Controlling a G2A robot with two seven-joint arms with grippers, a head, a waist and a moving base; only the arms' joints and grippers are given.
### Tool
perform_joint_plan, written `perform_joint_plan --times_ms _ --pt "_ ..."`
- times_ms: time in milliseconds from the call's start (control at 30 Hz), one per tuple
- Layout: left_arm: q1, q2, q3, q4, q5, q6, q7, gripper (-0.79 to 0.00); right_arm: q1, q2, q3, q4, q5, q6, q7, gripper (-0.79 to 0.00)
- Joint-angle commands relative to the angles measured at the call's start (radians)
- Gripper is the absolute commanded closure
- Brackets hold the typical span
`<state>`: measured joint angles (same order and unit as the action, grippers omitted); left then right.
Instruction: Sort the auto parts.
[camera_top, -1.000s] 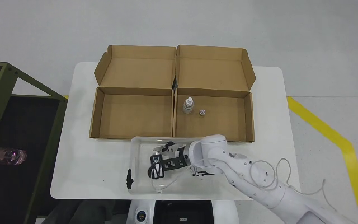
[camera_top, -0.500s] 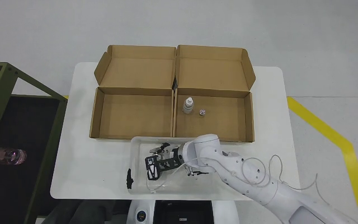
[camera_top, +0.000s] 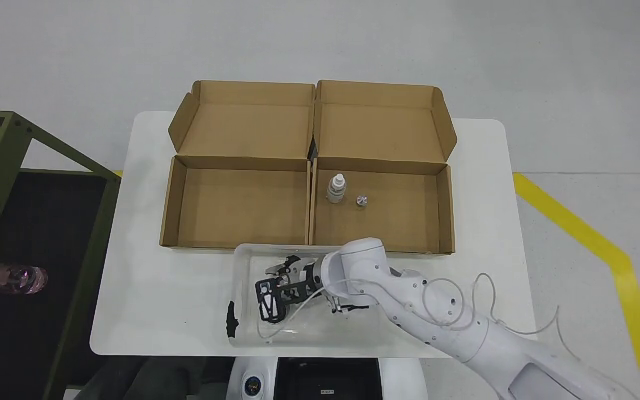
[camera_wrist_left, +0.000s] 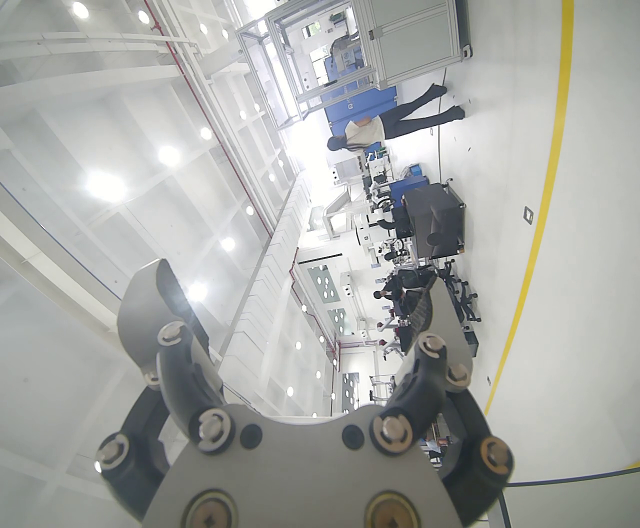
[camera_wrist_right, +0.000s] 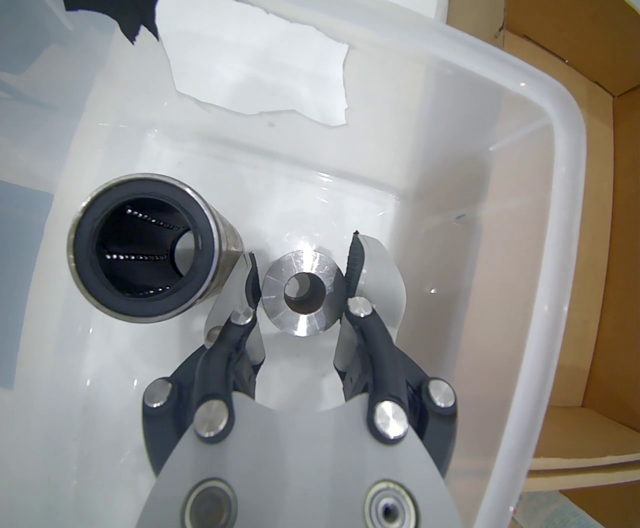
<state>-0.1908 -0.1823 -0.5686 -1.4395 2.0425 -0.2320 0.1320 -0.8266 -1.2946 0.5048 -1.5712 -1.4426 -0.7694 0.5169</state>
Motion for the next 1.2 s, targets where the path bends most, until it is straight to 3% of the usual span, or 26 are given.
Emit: perform_joint_plan --times_ms 0,100,167,1167 --pt "0.0 0.0 0.0 0.0 0.0 0.0 0.0 -0.785 -0.002 -0.001 0.001 0.002 -0.001 -0.003 0.001 -0.271" --pt "0.0 0.0 0.0 0.0 0.0 0.0 0.0 -0.785 -0.007 -0.002 0.006 0.004 0.006 -0.01 -0.004 -0.132" --pt "0.0 0.0 0.0 0.0 0.0 0.0 0.0 -0.785 -0.01 -0.002 0.012 -0.001 0.012 -0.014 -0.008 0.0" --pt "0.0 0.0 0.0 0.0 0.0 0.0 0.0 -0.785 -0.126 0.058 0.218 -0.237 0.075 -0.098 -0.135 0.0"
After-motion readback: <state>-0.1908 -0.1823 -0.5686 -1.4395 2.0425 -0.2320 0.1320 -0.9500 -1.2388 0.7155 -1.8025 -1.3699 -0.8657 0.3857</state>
